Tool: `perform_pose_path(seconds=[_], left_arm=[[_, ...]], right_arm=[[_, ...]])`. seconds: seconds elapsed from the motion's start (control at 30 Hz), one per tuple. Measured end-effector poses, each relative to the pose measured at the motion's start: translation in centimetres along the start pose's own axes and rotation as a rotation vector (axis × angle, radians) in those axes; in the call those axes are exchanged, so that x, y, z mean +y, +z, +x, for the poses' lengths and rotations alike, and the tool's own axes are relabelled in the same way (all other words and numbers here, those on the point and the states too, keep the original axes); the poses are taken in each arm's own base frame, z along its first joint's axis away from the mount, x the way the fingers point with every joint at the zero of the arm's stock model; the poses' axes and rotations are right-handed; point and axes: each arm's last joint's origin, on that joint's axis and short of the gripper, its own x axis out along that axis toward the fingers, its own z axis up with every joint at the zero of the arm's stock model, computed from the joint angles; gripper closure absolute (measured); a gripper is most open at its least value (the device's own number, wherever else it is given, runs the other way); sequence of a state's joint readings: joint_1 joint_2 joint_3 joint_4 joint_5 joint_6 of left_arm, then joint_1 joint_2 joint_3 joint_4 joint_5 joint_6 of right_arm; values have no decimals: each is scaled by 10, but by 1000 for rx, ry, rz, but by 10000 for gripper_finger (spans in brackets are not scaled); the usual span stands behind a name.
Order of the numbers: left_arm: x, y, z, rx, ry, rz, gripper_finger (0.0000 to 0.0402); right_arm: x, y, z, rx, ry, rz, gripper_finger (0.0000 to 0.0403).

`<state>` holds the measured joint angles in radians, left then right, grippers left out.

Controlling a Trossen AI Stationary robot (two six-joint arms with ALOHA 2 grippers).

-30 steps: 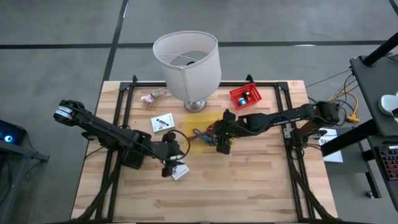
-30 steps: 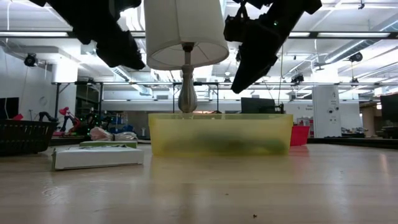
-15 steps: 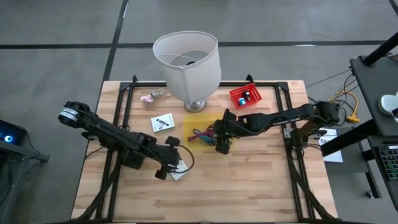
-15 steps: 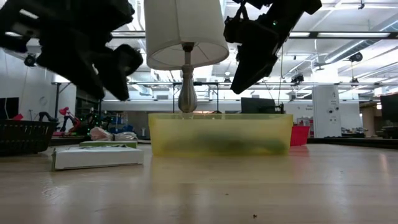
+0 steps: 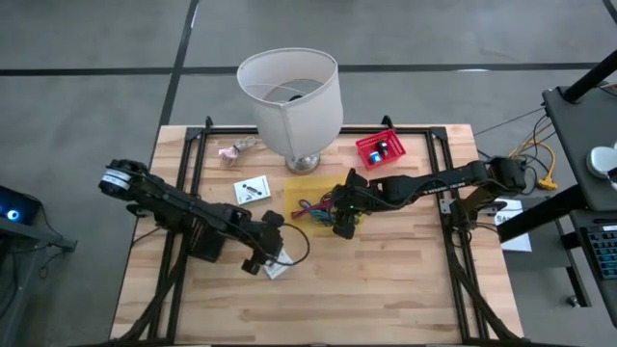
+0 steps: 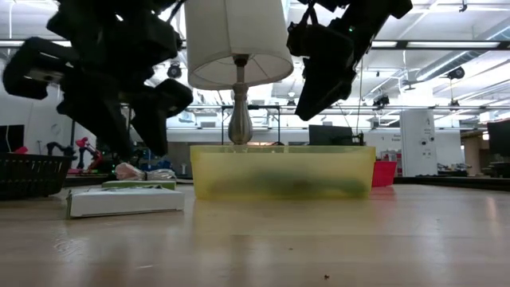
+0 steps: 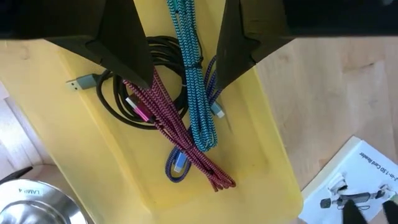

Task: Pick and place items into bin
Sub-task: Put the bottom white card reader box into the black bin

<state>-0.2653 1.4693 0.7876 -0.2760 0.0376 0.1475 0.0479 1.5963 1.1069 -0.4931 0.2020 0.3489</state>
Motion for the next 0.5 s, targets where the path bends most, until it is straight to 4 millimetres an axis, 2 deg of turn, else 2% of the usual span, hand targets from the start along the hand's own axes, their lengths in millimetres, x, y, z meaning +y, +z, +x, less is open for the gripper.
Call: perform_pose_path(seconds=[0.27, 0.5], left_arm=[[17, -6, -1, 25, -58, 83, 219], [20, -7, -2, 25, -67, 146, 219]], right_arm=[[0, 0, 0, 1, 0, 0, 247], [0, 0, 0, 2, -1, 0, 246]])
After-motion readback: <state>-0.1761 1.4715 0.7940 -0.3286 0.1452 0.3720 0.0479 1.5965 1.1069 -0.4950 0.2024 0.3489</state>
